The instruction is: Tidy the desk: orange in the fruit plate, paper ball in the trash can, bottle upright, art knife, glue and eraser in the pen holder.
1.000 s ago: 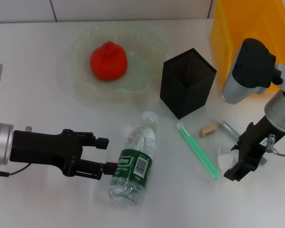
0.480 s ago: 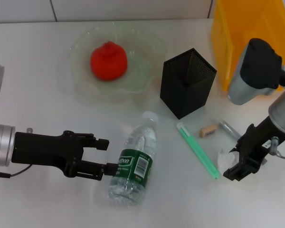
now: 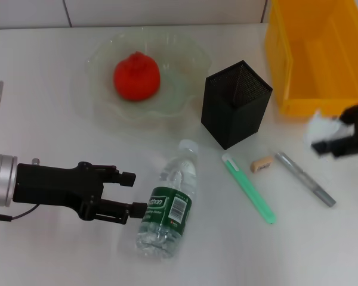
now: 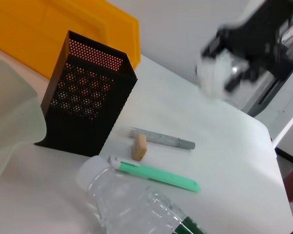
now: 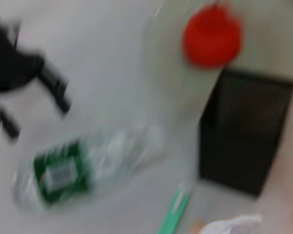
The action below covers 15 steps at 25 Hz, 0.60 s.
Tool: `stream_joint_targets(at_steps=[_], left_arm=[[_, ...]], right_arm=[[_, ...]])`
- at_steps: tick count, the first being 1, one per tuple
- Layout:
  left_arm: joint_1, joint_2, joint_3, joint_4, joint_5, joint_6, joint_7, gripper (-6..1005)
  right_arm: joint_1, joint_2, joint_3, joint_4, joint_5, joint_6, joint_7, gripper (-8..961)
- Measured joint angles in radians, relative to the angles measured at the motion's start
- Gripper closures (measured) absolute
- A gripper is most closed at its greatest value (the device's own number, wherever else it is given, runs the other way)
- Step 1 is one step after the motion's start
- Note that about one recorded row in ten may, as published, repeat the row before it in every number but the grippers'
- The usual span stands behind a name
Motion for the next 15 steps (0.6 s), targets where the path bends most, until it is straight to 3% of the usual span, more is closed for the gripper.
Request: stream_joint_targets(at_steps=[5, 9, 15], left_arm=[[-0.003, 0.0, 0.004, 0.0, 0.0, 0.001, -0.002, 169], [-0.015, 0.001, 0.0, 0.0, 0.0, 0.002, -0.009, 170], [-0.024, 0.001, -0.001, 0.0, 0.0, 0.002, -0.013, 171]], right_arm=[[-0.037, 0.002, 0.303, -0.058, 0.214, 0.129, -0.026, 403], [-0.074, 0.003, 0.319, -0.01, 0.299, 0.319, -0.043, 403], [-0.057, 0.002, 0.293, 0.174, 0.304, 0.565, -0.089, 405]])
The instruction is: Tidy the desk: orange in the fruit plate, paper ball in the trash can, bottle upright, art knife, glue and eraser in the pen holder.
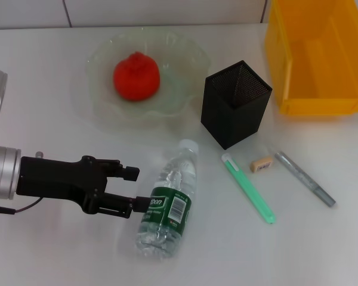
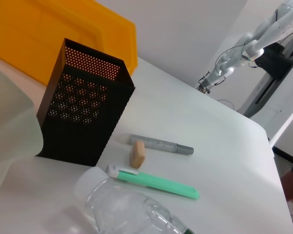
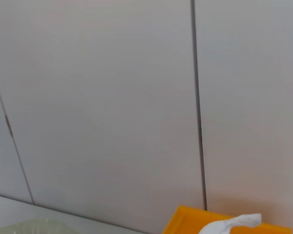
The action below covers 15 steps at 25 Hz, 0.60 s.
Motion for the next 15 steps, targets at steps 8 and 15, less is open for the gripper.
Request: stream_joint_targets(at_steps=[8, 15], left_arm=[[-0.003, 0.004, -0.001, 0.0, 0.0, 0.0, -0.009, 172], [-0.006, 0.005, -0.001, 0.004, 0.0, 0.0, -0.022, 173]], right_arm=[[0.036, -0.004, -0.044, 0.142, 0.0, 0.088, -0.048, 358], [0.026, -0.006, -0.03, 0.134, 0.015, 0.056, -0.049, 269]])
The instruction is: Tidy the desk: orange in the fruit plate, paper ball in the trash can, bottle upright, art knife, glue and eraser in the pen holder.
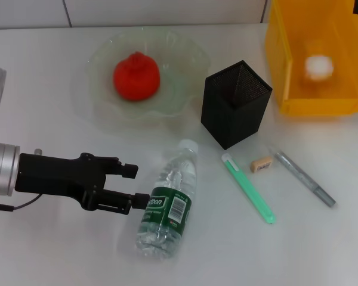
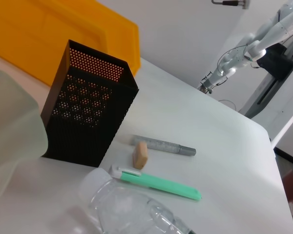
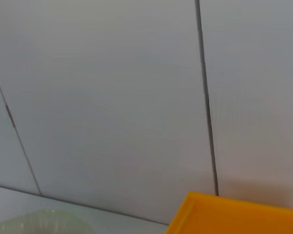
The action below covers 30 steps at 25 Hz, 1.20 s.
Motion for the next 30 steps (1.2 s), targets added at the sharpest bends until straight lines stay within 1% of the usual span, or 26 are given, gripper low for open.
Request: stream_joint_targets(at_steps=[2, 5, 6, 7, 8, 9, 12, 13, 14, 15, 16, 18, 19, 20, 21, 22, 24, 26, 27, 28, 29, 30], left_arm=[[0.0, 0.0, 0.0, 0.0, 0.0, 0.0, 0.0, 174], [-0.001, 0.003, -0.001, 0.022, -0.004, 0.028, -0.064, 174], [-0.001, 0.003, -0.001, 0.022, -0.004, 0.028, -0.064, 174], [-0.001, 0.003, -0.001, 0.037, -0.005, 0.039, -0.104, 175], [-0.005, 0.002, 0.0, 0.114, -0.004, 0.07, -0.268, 175], [-0.005, 0.001, 0.001, 0.133, -0.003, 0.073, -0.305, 175], [-0.005, 0.001, 0.001, 0.133, -0.003, 0.073, -0.305, 176], [-0.007, -0.004, 0.007, 0.197, -0.002, 0.082, -0.42, 176], [-0.015, -0.018, 0.04, 0.344, 0.0, 0.088, -0.616, 176], [-0.04, -0.026, 0.083, 0.437, 0.024, 0.085, -0.75, 176], [-0.04, -0.026, 0.083, 0.437, 0.024, 0.085, -0.75, 176], [-0.113, -0.042, 0.111, 0.502, 0.123, 0.07, -0.928, 177], [-0.113, -0.042, 0.111, 0.502, 0.123, 0.07, -0.928, 177], [-0.145, -0.049, 0.112, 0.507, 0.16, 0.067, -0.965, 177], [-0.145, -0.049, 0.112, 0.507, 0.16, 0.067, -0.965, 177], [-0.213, -0.06, 0.137, 0.496, 0.233, 0.056, -1.028, 177], [-0.273, -0.063, 0.203, 0.457, 0.28, 0.023, -1.072, 178], [-0.273, -0.063, 0.203, 0.457, 0.28, 0.023, -1.072, 178], [-0.303, -0.065, 0.243, 0.425, 0.296, -0.013, -1.093, 178], [-0.342, -0.067, 0.293, 0.349, 0.307, -0.113, -1.122, 178], [-0.36, -0.067, 0.311, 0.3, 0.308, -0.17, -1.132, 179], [-0.367, -0.067, 0.317, 0.282, 0.309, -0.189, -1.135, 179]], right_arm=[[-0.01, -0.001, 0.021, -0.007, 0.033, -0.044, -0.007, 269], [-0.033, -0.014, 0.084, 0.001, 0.131, -0.199, -0.061, 269], [-0.041, -0.024, 0.108, 0.014, 0.163, -0.277, -0.088, 269], [-0.049, -0.038, 0.132, 0.034, 0.187, -0.36, -0.117, 269], [-0.057, -0.053, 0.153, 0.06, 0.201, -0.459, -0.153, 268], [-0.065, -0.07, 0.17, 0.095, 0.209, -0.547, -0.199, 268], [-0.097, -0.108, 0.195, 0.214, 0.2, -0.765, -0.36, 268], [-0.109, -0.114, 0.197, 0.253, 0.189, -0.805, -0.405, 268], [-0.124, -0.12, 0.198, 0.297, 0.172, -0.828, -0.449, 268], [-0.137, -0.122, 0.199, 0.335, 0.15, -0.839, -0.489, 268], [-0.149, -0.124, 0.199, 0.369, 0.13, -0.835, -0.519, 268], [-0.165, -0.125, 0.199, 0.436, 0.084, -0.818, -0.584, 268], [-0.167, -0.125, 0.199, 0.462, 0.063, -0.804, -0.605, 268], [-0.169, -0.126, 0.199, 0.489, 0.042, -0.784, -0.625, 268], [-0.17, -0.126, 0.199, 0.513, 0.021, -0.757, -0.639, 268], [-0.17, -0.125, 0.199, 0.531, 0.005, -0.733, -0.649, 268], [-0.17, -0.123, 0.199, 0.567, -0.029, -0.685, -0.667, 269], [-0.168, -0.12, 0.199, 0.59, -0.052, -0.654, -0.682, 269], [-0.168, -0.119, 0.199, 0.598, -0.058, -0.645, -0.691, 269], [-0.167, -0.118, 0.199, 0.608, -0.061, -0.638, -0.7, 269], [-0.167, -0.118, 0.199, 0.617, -0.061, -0.631, -0.708, 269], [-0.167, -0.117, 0.199, 0.625, -0.062, -0.625, -0.715, 269]])
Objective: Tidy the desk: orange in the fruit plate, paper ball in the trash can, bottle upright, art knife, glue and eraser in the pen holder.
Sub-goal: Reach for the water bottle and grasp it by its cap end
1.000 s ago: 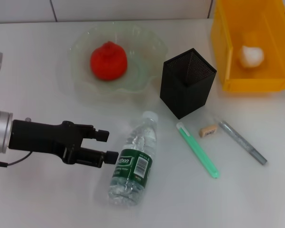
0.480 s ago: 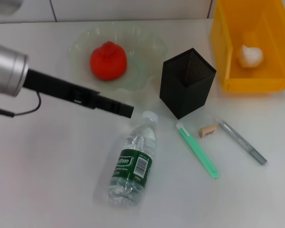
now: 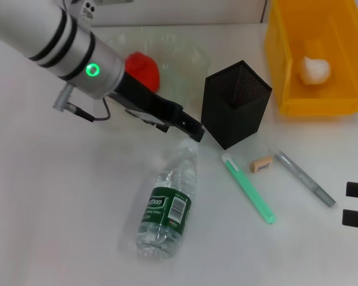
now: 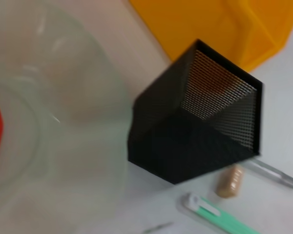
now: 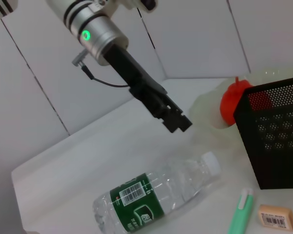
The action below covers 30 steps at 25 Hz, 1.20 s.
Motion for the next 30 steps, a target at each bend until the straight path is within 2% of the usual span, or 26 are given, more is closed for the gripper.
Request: stream_joint_targets(at_steps=[6, 12, 18, 30], left_arm=[[-0.024, -0.001, 0.026, -0.098, 0.005, -0.102, -0.006, 180], [-0.023, -0.001, 0.057, -0.118, 0.011, -0.144, -0.011, 181], [-0.023, -0.002, 0.099, -0.142, 0.017, -0.188, -0.02, 241], [-0.017, -0.002, 0.166, -0.172, -0.003, -0.256, -0.021, 247]], right_arm=[[0.003, 0.001, 0.0, 0.02, 0.001, 0.02, -0.006, 268], [0.019, 0.01, 0.0, 0.021, 0.003, 0.036, -0.007, 268], [0.043, 0.017, -0.002, 0.021, 0.0, 0.065, 0.001, 268], [0.066, 0.018, 0.0, 0.039, -0.001, 0.073, 0.003, 269]])
